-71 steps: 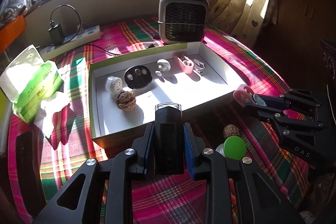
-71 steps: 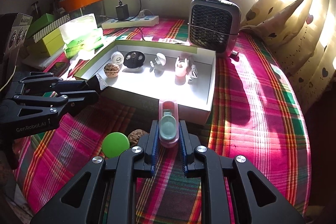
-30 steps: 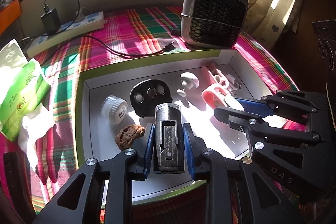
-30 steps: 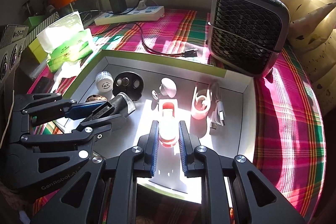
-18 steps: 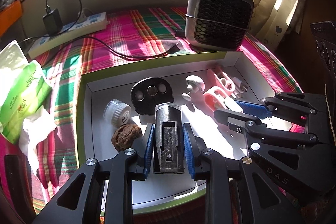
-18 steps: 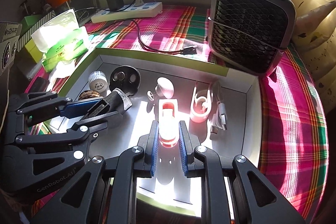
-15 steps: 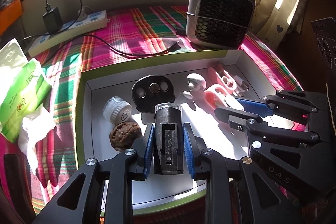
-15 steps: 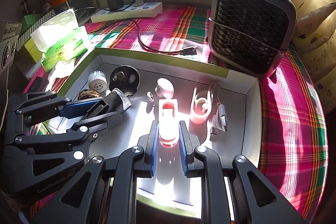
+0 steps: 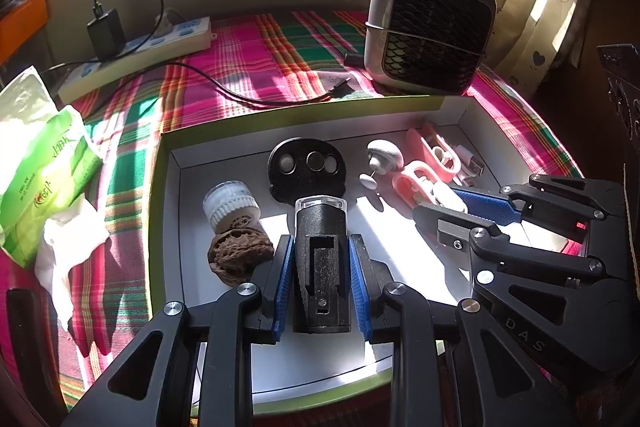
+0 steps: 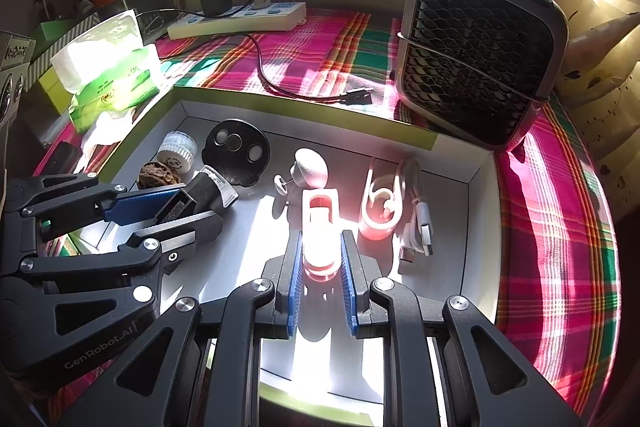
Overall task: Organize objects
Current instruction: 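Lift and carry the black cylinder and pink holder into the white box, then open the left tool to stand the black cylinder in the box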
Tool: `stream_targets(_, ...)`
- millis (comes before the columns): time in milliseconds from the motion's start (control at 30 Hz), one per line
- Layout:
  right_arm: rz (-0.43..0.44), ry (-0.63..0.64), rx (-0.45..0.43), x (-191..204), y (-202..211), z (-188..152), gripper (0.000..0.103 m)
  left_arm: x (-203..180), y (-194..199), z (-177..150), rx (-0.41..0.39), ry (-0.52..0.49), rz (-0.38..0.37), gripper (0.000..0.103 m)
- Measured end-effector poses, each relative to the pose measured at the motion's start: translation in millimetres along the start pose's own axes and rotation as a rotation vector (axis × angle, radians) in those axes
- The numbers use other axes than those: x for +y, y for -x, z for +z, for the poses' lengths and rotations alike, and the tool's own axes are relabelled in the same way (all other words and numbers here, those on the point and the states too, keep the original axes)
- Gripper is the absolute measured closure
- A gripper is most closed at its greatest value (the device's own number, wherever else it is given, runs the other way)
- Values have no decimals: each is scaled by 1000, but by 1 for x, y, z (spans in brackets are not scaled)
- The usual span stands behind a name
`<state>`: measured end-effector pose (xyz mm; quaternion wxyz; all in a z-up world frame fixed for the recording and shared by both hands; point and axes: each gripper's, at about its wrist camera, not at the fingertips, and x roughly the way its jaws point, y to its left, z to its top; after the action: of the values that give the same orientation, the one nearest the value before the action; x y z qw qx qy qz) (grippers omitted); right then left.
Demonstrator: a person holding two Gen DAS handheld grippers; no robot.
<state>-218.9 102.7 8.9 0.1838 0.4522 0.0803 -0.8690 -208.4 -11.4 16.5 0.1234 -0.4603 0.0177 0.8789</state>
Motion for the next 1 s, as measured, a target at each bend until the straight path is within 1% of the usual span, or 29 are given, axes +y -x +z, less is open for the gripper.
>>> stream_targets(833, -4, -11, -17, -1, 2, -2, 85, 0, 0, 1, -1, -6, 14, 78)
stream_targets(1000, -6, -18, -18, -3, 2, -2, 84, 0, 0, 0, -1, -5, 14, 76)
